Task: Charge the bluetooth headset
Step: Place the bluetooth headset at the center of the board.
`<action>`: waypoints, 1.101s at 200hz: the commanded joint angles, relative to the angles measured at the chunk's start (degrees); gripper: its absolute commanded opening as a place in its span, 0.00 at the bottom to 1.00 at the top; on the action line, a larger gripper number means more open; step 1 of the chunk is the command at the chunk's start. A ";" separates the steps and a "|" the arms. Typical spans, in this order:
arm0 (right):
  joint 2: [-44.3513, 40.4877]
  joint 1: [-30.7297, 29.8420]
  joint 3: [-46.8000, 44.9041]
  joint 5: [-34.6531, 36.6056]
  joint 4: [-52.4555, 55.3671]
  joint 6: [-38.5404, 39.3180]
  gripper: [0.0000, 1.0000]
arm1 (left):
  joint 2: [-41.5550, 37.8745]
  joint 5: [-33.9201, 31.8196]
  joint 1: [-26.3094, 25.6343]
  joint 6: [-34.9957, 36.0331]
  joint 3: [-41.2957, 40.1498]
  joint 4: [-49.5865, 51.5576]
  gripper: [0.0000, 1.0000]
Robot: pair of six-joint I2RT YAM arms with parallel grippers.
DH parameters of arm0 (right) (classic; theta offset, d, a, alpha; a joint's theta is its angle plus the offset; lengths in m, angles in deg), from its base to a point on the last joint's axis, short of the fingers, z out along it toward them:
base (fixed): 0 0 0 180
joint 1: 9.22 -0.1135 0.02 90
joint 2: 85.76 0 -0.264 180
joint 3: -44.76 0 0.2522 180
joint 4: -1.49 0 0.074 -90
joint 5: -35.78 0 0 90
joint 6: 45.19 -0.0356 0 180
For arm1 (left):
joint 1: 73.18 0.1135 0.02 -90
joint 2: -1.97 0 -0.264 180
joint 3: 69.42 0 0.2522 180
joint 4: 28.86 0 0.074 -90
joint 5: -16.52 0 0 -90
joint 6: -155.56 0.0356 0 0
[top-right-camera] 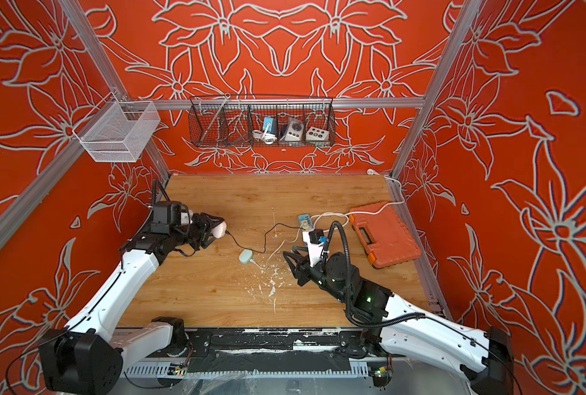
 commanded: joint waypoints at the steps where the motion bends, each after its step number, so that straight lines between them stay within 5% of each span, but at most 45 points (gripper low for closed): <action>1: -0.49 -0.16 -0.99 2.25 1.36 -1.64 0.39 | -3.20 1.00 0.25 1.13 -4.31 4.97 0.17; 81: -0.65 -0.16 -1.69 2.03 1.02 -2.78 0.39 | -4.41 -2.60 0.11 0.45 -16.66 6.90 0.20; 168: 0.07 -0.16 -2.23 2.38 -0.20 -3.23 0.39 | 2.21 -7.26 -1.15 1.78 -20.13 6.56 0.29; 199: -0.37 -0.16 -2.32 2.61 0.40 -3.28 0.38 | 5.42 -8.18 -1.53 2.23 -20.89 5.35 0.35; 220: -0.55 -0.16 -2.02 2.82 0.89 -3.14 0.39 | 6.51 -8.58 -1.80 2.48 -20.69 5.05 0.48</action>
